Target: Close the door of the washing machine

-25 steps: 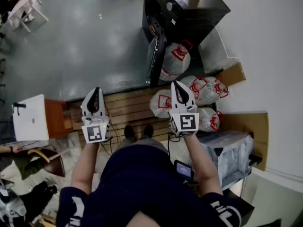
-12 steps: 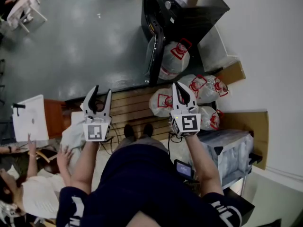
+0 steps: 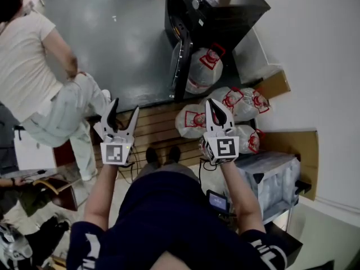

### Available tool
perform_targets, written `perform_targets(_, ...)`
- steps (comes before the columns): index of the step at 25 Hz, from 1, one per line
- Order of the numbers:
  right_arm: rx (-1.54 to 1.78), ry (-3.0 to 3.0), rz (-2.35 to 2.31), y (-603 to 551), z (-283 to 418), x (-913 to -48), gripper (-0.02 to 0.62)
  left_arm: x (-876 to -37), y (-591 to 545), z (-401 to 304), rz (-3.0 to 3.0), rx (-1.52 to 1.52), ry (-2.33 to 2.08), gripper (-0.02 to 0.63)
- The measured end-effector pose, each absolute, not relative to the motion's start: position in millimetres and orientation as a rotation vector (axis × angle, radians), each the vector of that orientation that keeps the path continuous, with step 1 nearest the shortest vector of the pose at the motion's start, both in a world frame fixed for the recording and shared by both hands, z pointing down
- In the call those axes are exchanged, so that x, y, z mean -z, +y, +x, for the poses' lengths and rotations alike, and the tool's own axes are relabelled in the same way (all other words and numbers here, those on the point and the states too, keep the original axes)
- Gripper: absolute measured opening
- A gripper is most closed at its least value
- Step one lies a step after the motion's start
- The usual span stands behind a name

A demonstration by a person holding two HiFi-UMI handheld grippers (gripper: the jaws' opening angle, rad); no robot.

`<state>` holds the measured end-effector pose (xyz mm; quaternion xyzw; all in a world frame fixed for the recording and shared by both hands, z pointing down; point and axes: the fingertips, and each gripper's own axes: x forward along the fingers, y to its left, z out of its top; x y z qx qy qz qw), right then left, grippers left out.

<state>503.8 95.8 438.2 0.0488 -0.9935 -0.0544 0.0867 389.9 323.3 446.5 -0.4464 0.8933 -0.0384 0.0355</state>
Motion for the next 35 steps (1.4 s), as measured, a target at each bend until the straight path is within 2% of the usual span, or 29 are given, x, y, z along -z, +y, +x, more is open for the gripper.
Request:
perform_targets(10, 0.137, -2.946, 0.131, 83, 511, -450, 0.020, -454, 302, 392, -1.414, 0.131, 2.750, 0.341)
perform_targets(17, 0.131, -2.929, 0.126, 66, 522, -453, 0.020, -473, 268, 395, -1.474, 0.255, 2.731, 0.342)
perform_targets(35, 0.080, -2.840, 0.137, 16, 585, -500, 0.020, -585, 108, 406, -1.652, 0.590, 2.767, 0.339)
